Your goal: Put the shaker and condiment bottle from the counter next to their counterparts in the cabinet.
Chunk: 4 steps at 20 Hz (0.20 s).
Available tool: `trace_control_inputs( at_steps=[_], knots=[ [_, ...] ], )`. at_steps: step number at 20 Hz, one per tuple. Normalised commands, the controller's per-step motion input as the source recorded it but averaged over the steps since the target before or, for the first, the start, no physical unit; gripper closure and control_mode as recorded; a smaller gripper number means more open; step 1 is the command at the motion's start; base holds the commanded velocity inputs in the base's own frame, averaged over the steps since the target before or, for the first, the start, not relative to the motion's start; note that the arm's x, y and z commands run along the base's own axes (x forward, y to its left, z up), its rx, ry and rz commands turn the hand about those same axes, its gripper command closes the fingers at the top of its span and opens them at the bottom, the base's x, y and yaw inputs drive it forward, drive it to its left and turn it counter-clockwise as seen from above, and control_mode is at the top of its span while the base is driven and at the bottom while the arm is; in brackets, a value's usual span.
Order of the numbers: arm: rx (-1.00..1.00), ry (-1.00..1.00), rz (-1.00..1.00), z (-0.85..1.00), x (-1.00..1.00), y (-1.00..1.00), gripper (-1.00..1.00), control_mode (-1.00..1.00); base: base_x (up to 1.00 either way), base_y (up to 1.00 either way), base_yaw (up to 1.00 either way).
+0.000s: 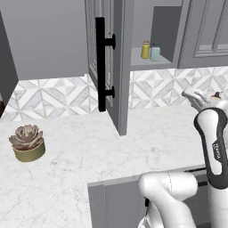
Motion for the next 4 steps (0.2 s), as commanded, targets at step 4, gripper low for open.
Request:
trace_control_inputs(
  at_steps=[4],
  knots=[
    [0.22,0.14,0.00,0.00,-0.83,-0.64,-1.00,-1.00,0.00,0.00,0.00]
  ],
)
